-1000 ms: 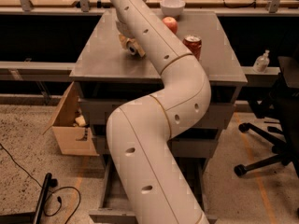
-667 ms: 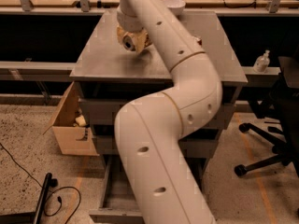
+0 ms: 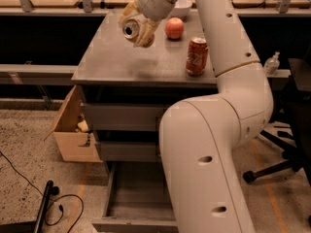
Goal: Pick orange can
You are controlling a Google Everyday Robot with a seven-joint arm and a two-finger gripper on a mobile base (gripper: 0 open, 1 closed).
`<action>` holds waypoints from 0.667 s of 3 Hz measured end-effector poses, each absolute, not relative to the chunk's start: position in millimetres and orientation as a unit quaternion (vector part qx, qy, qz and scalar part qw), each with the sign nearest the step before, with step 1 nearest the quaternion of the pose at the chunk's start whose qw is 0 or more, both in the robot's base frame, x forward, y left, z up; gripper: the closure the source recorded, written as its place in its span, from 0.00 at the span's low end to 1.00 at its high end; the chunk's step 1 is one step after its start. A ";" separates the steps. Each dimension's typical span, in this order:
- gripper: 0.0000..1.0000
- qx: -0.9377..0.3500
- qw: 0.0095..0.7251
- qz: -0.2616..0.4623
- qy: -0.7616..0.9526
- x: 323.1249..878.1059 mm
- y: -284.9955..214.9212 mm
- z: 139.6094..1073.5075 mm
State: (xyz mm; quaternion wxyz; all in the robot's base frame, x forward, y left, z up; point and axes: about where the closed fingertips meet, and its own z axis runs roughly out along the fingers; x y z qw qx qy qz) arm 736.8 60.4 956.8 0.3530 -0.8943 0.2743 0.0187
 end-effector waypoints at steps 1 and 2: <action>1.00 -0.872 0.396 0.057 0.281 730.4 73.9 967.1; 1.00 -0.868 0.403 0.053 0.284 735.7 77.8 967.2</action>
Offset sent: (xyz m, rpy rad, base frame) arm -0.0083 0.0110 0.0101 0.1130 0.0585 0.0006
